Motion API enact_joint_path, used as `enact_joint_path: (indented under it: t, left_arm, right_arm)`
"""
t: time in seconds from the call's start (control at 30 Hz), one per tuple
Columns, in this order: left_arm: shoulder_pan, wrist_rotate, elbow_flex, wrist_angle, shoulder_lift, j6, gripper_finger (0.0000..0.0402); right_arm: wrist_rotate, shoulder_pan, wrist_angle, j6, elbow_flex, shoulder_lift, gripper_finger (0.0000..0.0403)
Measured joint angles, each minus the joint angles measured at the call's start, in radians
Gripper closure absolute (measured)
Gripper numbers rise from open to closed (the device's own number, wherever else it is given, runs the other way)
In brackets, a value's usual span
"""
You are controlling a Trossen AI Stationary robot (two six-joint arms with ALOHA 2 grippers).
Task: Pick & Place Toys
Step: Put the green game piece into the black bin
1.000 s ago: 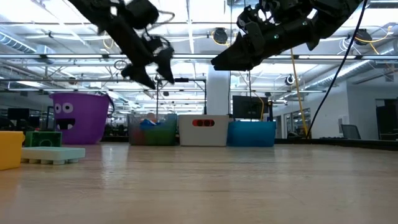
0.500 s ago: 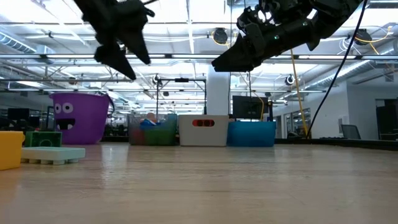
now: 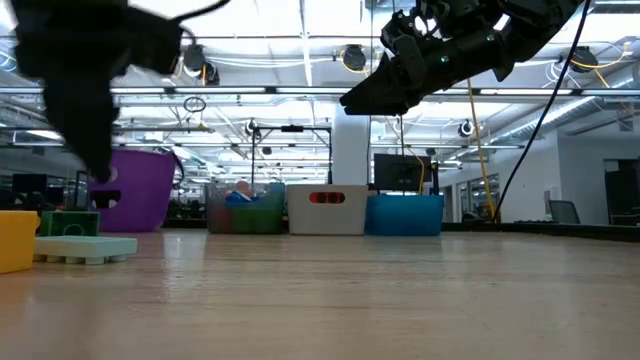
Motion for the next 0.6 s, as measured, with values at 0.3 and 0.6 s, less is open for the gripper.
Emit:
enact_joint_path:
  t: [0.3, 0.6]
  left_arm:
    - [0.014, 0.092, 0.0, -0.163, 0.137, -0.11, 0.0011]
    - [0.08, 0.055, 0.0, -0.146, 0.14, -0.065, 0.0018]
  right_arm:
    - [0.0, 0.0, 0.023, 0.0, 0.0, 0.0, 0.0147]
    - [0.0, 0.0, 0.022, 0.0, 0.0, 0.0, 0.0147]
